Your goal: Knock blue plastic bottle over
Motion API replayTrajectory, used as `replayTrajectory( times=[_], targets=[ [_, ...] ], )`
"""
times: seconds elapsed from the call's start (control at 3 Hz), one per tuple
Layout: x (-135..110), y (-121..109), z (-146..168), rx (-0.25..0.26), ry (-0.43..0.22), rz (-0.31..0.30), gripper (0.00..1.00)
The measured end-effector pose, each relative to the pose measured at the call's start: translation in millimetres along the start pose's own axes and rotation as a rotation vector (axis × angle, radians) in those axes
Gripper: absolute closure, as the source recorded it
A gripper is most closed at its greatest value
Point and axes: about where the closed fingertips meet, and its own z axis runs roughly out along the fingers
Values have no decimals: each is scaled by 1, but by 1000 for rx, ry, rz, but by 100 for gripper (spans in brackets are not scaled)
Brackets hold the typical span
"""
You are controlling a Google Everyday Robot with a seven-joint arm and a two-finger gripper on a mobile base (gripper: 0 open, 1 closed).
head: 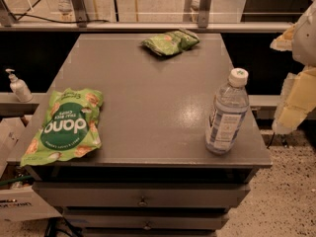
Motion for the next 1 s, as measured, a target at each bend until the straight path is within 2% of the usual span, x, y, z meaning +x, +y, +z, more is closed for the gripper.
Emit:
replayTrajectory(
  times=[0.67, 1.0],
  targets=[
    [1, 0, 1, -2, -5, 5, 0],
    [12, 0, 10, -31, -100, 94, 0]
  ],
)
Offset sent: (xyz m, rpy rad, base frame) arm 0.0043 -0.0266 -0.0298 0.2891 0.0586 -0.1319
